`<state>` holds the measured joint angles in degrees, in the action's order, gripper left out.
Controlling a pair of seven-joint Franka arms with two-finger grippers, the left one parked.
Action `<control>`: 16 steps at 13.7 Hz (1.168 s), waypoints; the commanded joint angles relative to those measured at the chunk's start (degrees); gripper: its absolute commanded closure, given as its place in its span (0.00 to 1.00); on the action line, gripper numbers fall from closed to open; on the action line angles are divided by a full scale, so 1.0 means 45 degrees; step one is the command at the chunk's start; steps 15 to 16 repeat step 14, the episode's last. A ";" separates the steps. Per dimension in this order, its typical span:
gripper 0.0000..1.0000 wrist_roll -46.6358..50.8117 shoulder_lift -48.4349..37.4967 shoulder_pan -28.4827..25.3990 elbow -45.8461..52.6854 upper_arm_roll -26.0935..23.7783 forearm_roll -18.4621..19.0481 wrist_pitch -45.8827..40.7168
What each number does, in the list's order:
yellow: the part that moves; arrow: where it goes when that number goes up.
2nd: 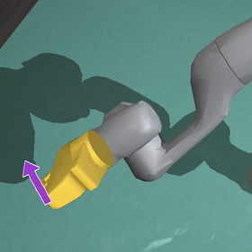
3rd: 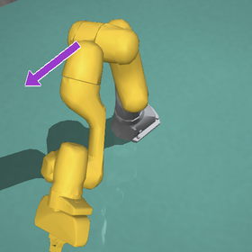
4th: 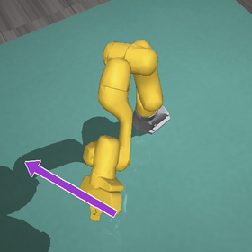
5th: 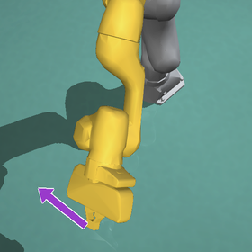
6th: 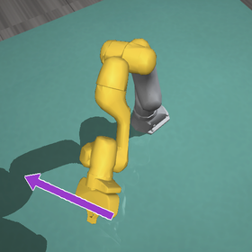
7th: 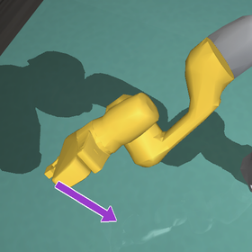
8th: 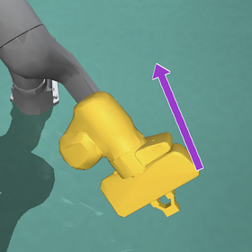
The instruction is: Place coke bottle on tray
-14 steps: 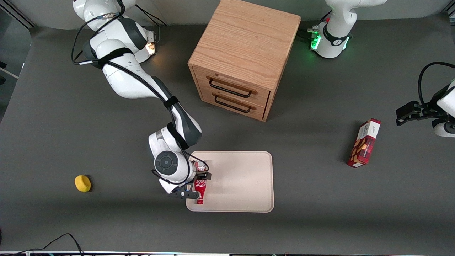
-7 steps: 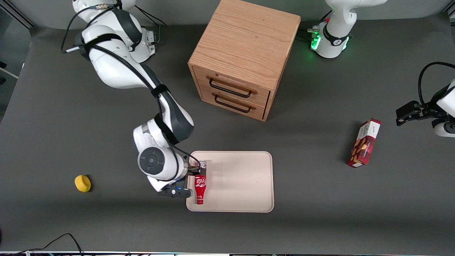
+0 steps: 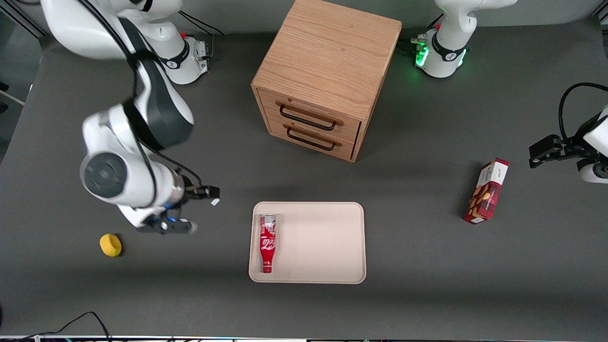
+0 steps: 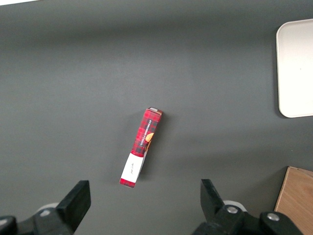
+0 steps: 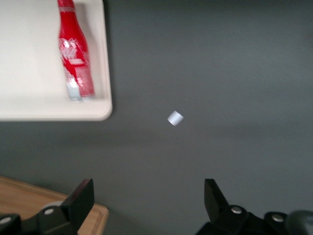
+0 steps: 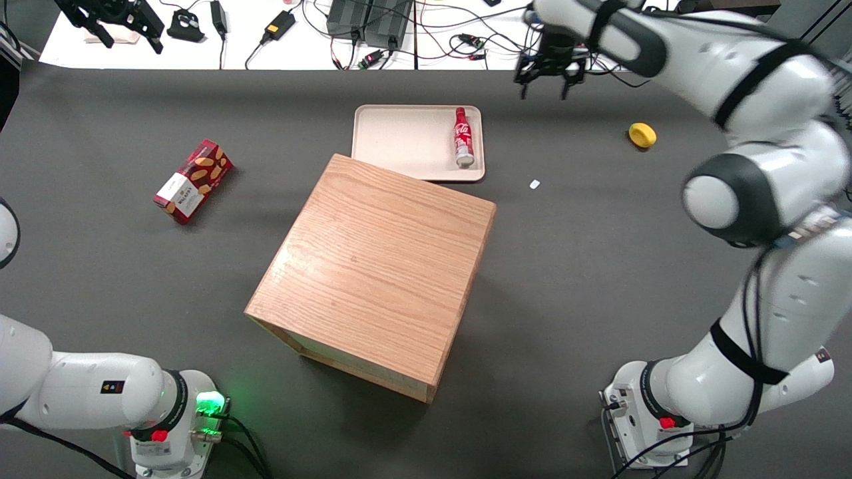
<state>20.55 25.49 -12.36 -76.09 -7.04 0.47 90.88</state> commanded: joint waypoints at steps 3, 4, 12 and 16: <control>0.00 -0.1227 -0.5032 0.0539 -0.5116 0.0508 -0.0085 0.0194; 0.00 -0.1595 -0.5852 0.0539 -0.5800 0.0607 -0.0124 0.0194; 0.00 -0.2185 -0.8068 0.0032 -0.6862 0.2600 -0.0280 -0.0333; 0.00 -0.2166 -0.8068 0.0051 -0.6861 0.2697 -0.0280 -0.0353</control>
